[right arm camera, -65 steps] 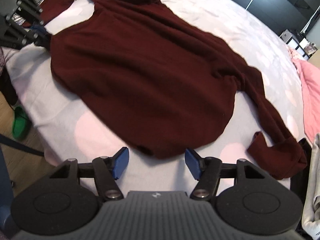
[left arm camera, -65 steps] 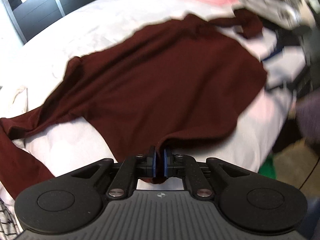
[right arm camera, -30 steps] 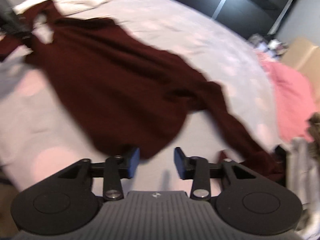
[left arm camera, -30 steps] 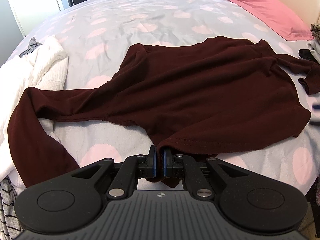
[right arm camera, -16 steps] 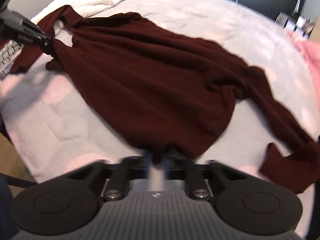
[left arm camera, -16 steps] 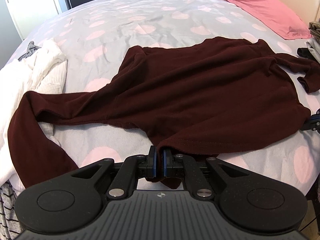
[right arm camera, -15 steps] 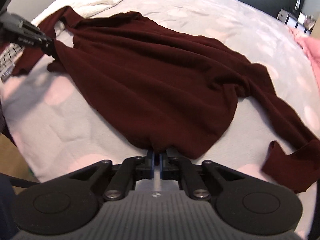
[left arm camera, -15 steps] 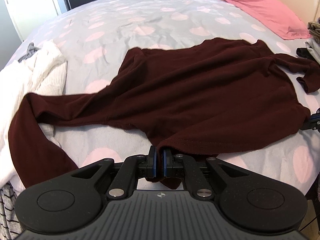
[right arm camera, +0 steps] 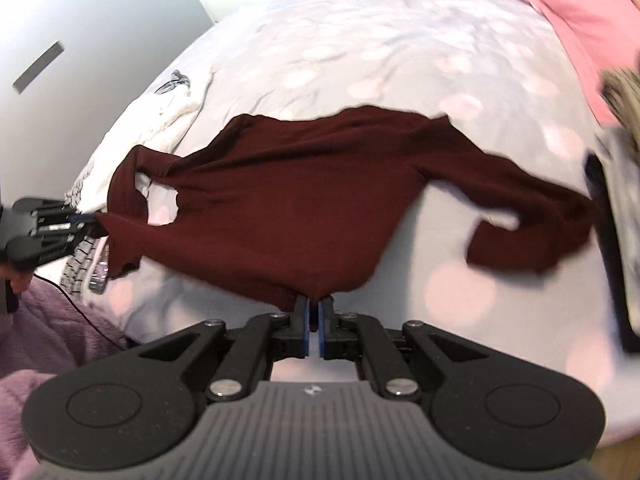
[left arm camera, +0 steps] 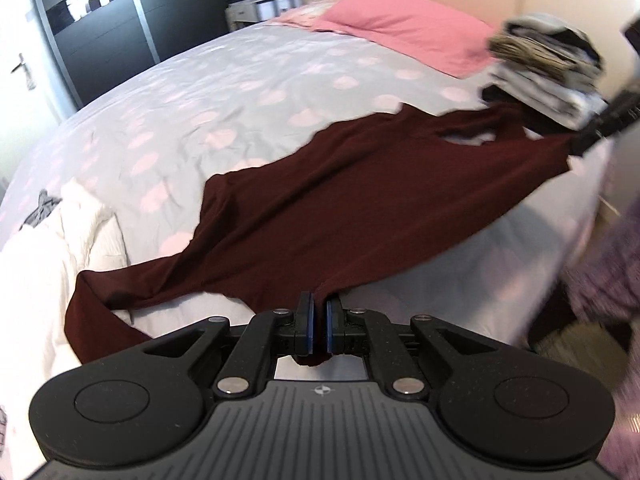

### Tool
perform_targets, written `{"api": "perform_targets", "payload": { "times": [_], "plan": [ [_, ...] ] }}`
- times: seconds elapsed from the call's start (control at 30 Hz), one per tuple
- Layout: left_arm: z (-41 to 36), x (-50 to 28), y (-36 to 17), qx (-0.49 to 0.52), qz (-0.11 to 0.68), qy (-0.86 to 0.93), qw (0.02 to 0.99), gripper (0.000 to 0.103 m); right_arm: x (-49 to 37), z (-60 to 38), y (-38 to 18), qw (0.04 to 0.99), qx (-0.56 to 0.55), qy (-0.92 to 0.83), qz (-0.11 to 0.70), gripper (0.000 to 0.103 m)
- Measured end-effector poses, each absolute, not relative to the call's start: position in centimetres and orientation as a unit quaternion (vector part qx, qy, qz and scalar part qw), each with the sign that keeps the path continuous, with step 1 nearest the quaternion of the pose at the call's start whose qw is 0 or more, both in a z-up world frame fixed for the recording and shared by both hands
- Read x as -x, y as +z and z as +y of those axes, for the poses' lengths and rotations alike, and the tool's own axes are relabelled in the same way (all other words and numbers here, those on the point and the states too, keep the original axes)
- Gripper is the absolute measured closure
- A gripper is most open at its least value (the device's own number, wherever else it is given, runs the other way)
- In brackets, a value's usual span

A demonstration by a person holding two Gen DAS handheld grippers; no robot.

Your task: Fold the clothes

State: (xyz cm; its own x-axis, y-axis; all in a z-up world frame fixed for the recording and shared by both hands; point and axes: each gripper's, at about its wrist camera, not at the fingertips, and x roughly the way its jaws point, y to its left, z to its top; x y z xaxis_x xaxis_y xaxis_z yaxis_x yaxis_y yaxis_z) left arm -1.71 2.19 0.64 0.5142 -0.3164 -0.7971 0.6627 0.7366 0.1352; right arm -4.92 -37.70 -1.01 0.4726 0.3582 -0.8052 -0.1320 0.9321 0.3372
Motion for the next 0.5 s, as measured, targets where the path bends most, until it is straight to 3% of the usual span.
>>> {"api": "perform_targets", "payload": {
  "times": [0.17,0.5],
  "plan": [
    [2.1,5.5,0.9,-0.261,0.424,-0.326,0.804,0.100,6.7,-37.1,-1.9,0.816,-0.090,0.142,0.553,0.098],
    [0.0,5.5,-6.6,-0.303,0.510,-0.338,0.731,0.100,7.0,-35.1,-7.3,0.767,-0.056,0.146,0.622,0.098]
  ]
}}
